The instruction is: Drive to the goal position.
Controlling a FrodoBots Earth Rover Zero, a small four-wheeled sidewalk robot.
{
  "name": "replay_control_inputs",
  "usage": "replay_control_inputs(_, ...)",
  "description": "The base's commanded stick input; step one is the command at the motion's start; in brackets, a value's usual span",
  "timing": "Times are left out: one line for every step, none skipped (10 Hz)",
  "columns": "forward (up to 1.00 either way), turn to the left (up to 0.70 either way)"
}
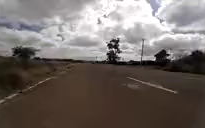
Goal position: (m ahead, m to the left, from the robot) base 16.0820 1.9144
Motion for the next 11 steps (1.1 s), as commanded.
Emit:
replay_control_inputs(0.85,0.0)
replay_control_inputs(0.85,0.0)
replay_control_inputs(0.85,0.0)
replay_control_inputs(0.85,0.0)
replay_control_inputs(0.85,0.0)
replay_control_inputs(0.85,0.0)
replay_control_inputs(0.85,0.0)
replay_control_inputs(0.85,0.0)
replay_control_inputs(0.85,0.0)
replay_control_inputs(0.85,0.0)
replay_control_inputs(0.85,0.0)
